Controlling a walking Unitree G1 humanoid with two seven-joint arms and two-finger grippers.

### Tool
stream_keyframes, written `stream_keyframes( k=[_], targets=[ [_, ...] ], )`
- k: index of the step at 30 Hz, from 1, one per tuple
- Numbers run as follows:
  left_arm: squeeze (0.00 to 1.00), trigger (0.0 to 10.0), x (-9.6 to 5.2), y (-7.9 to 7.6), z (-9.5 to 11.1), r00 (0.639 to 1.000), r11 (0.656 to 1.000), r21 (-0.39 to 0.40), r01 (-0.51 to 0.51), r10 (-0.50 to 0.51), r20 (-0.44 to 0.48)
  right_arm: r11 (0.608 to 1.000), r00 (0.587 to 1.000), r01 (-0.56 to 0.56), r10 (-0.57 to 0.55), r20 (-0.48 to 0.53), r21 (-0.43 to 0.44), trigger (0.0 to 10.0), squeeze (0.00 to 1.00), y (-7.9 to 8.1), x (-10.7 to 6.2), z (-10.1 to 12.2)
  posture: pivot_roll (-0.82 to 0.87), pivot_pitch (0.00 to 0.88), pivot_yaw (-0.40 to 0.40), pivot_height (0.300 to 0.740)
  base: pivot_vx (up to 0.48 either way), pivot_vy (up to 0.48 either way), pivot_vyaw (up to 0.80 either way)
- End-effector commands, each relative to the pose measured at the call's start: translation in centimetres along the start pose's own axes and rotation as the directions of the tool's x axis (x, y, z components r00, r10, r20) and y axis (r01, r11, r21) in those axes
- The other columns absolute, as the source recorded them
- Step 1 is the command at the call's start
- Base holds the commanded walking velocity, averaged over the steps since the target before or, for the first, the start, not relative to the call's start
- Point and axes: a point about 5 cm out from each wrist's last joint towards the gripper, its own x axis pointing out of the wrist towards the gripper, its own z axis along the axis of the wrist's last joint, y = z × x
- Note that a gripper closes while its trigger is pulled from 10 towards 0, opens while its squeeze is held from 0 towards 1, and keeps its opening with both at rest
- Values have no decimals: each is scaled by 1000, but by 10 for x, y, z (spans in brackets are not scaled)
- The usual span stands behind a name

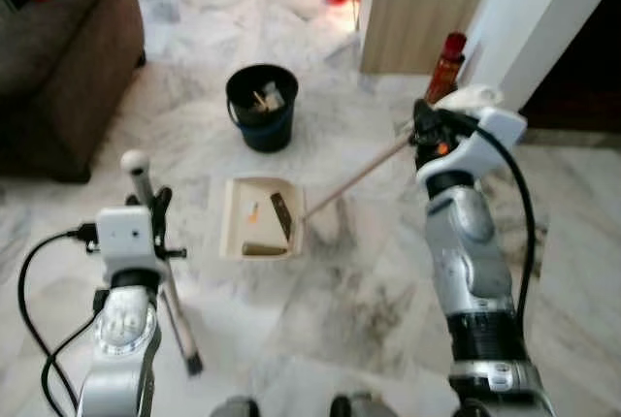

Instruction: Sweep floor

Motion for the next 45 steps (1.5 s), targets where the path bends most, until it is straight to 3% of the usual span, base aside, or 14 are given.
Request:
stream_keyframes(
  k=[1,7,26,45],
  targets=[
    [0,10000,0,6,9,999,1000,15,-16,16,48,997,991,-58,52,127,46,10000,0,20,7,27,-6,206,-23,740,337,0,0],
    [0,10000,-1,8,8,999,1000,20,-20,20,44,994,983,-80,67,171,70,10000,0,28,11,40,-5,207,-23,740,339,0,0],
    [0,10000,-2,5,4,999,1000,22,-3,2,32,989,984,-128,116,137,79,10000,0,33,10,35,-5,182,-17,740,339,0,137],
    [0,10000,-2,6,5,999,1000,24,-2,1,38,983,972,-158,137,190,95,10000,0,41,14,49,0,161,-15,740,338,0,0]
  ],
)
